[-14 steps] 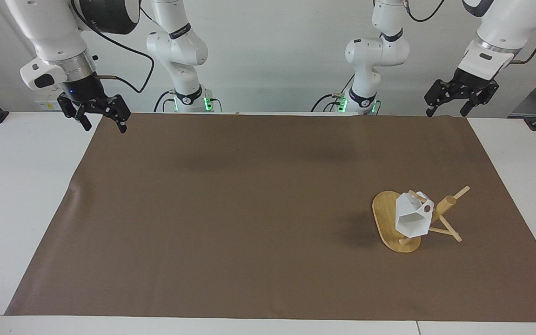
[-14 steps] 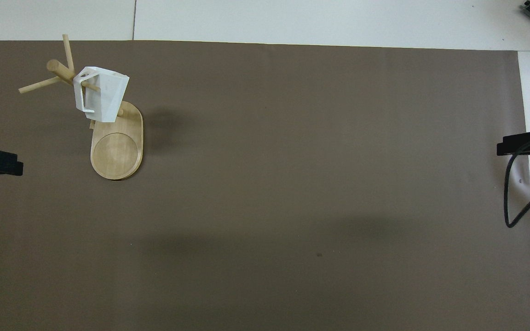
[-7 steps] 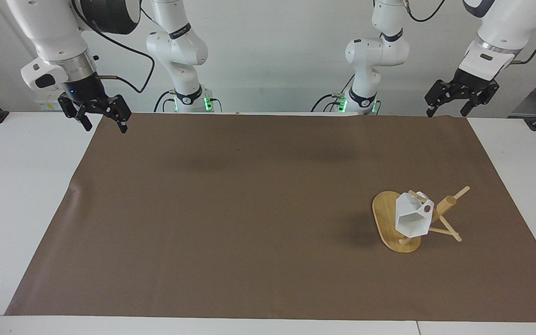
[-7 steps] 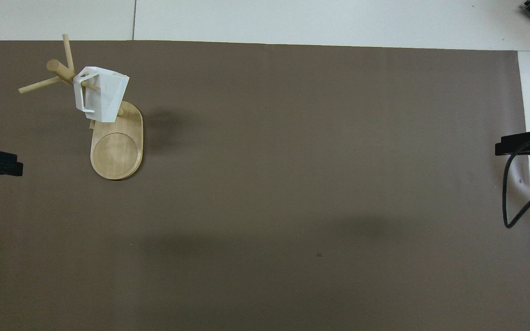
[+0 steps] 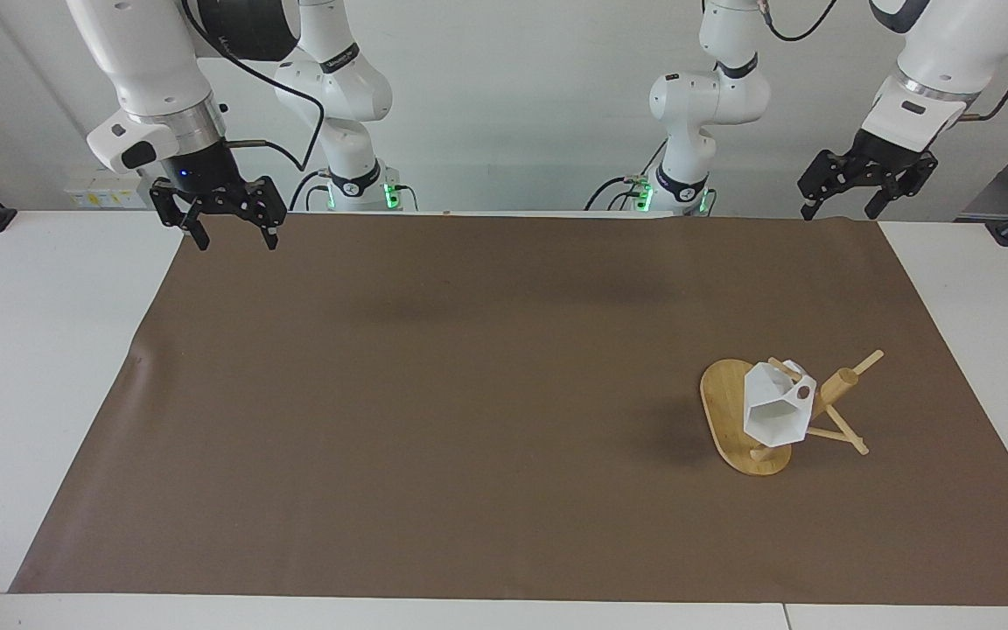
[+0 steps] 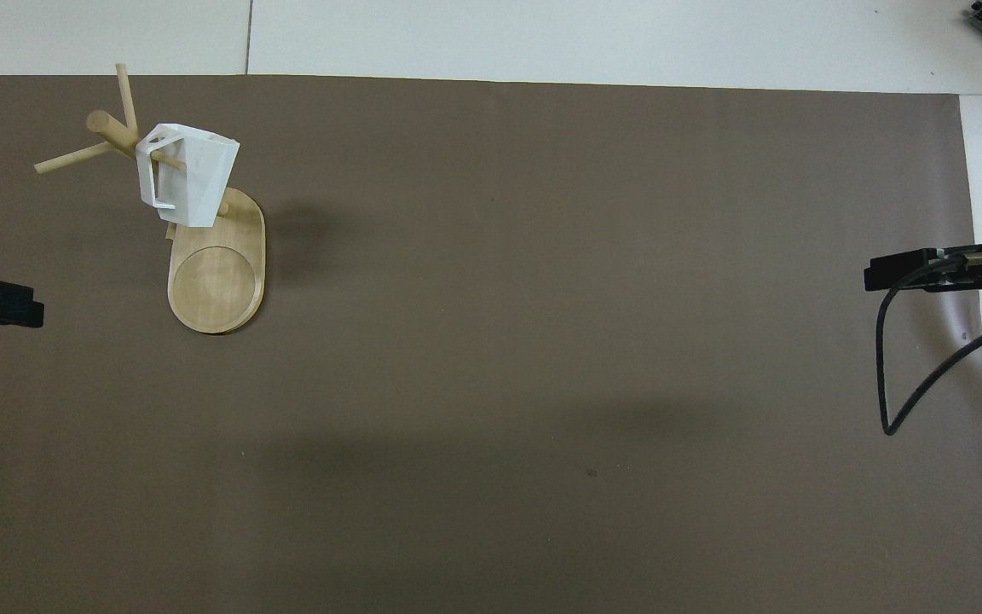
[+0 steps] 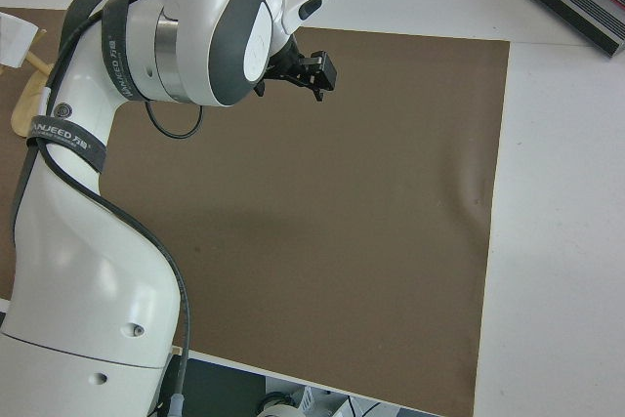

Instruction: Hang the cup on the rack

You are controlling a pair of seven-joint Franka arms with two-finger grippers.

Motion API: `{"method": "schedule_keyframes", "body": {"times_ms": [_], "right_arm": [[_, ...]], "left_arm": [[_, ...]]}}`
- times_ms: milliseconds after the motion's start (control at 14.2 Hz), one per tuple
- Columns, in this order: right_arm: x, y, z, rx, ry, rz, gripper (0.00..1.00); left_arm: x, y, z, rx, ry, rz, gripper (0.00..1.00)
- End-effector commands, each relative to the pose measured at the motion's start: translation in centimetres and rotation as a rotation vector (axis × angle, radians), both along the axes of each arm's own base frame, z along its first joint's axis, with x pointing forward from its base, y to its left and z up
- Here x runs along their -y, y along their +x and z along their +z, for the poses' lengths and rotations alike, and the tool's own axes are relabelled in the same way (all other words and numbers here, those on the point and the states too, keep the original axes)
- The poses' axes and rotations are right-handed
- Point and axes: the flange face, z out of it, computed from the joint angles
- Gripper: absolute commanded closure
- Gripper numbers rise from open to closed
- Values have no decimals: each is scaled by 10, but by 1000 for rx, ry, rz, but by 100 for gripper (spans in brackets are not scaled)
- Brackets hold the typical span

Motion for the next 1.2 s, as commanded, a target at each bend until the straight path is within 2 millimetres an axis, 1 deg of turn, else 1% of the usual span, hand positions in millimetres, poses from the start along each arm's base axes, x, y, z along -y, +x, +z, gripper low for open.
{"method": "schedule_keyframes", "body": {"times_ms": [0,141,281,1125], "right_arm": [[6,-5,3,-10,4,-26,0],[5,-5,3,-10,4,-25,0],[6,-5,3,-10,4,-26,0],[6,-5,3,-11,4,-26,0]], "left_arm": [[-1,-9,1,-7,-12,-8,0],[-1,-9,0,-13,-12,-9,0],[-4,-14,2,-50,-10,-6,0],[-3,-15,1,-55,-8,-7,0]]}}
